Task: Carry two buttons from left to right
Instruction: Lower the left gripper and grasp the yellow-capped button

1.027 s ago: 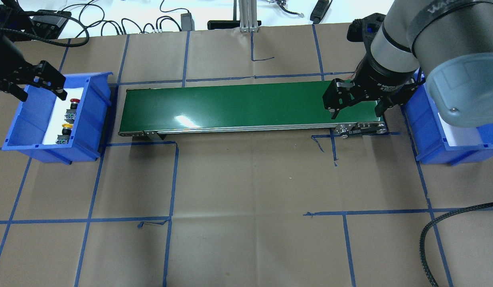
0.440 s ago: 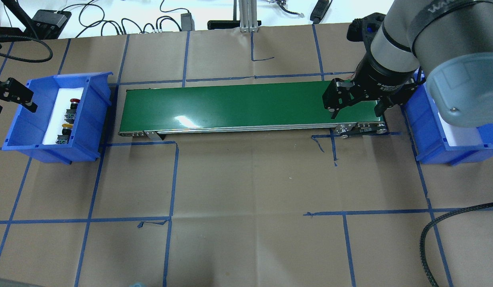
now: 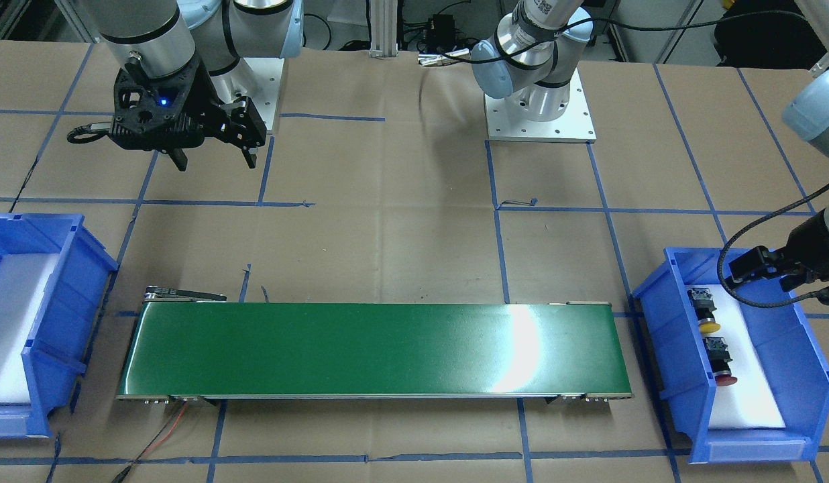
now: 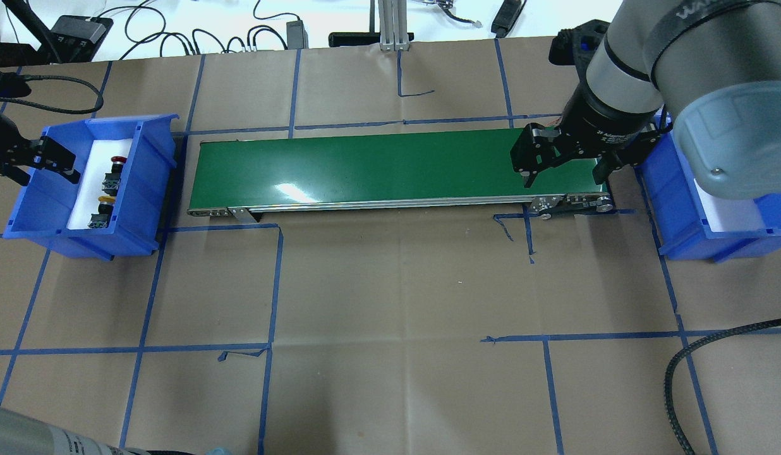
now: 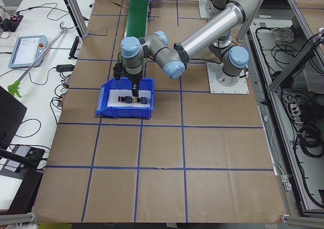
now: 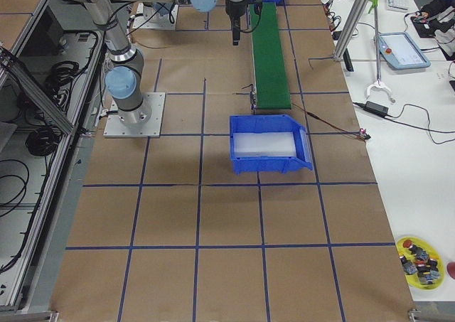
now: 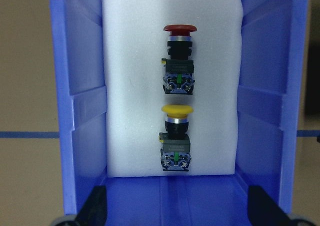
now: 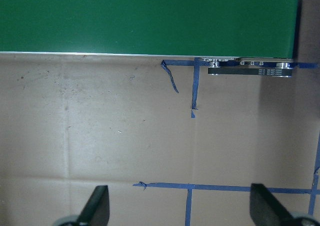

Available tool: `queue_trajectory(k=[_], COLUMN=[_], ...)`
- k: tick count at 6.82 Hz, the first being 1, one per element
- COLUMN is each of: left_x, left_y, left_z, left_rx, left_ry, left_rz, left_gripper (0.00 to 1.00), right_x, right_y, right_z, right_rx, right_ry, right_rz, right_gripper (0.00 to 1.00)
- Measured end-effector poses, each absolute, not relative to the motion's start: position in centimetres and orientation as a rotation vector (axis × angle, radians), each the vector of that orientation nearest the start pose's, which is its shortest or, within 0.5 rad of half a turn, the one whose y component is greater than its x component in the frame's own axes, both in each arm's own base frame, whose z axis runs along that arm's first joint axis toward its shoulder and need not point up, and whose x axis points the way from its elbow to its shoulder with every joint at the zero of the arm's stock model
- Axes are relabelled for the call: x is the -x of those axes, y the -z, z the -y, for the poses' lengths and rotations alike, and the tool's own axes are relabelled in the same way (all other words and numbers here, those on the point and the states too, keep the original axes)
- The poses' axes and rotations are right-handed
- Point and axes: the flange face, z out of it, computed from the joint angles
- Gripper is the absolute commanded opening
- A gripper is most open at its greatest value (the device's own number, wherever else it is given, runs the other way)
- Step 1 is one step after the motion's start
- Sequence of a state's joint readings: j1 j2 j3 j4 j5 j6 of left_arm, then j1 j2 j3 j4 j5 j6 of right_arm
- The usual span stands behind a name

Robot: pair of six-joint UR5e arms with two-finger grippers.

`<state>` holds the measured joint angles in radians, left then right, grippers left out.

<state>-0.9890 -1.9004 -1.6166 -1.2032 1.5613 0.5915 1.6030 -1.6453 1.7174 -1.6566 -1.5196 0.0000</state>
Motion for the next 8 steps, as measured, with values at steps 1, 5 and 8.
queue_trajectory(k=[1, 5, 8], left_x=[-22.0, -21.2, -20.8], left_y=[-29.9, -21.6, -20.5], left_z=[58.1, 56.7, 55.9], left_rx=[-0.017, -0.02, -0.013], left_ry=[-0.007, 0.015, 0.031], left_rz=[-3.158, -3.145, -3.133], left_gripper=[1.0, 1.0, 0.44], right_x=[-15.3, -15.3, -15.3], right_y=[-46.0, -45.9, -45.8], right_z=[45.6, 45.6, 45.7], right_rx=[0.05, 0.05, 0.05], right_ry=[0.021, 0.018, 0.017], right_rz=[-3.091, -3.089, -3.09], right_gripper=[1.0, 1.0, 1.0])
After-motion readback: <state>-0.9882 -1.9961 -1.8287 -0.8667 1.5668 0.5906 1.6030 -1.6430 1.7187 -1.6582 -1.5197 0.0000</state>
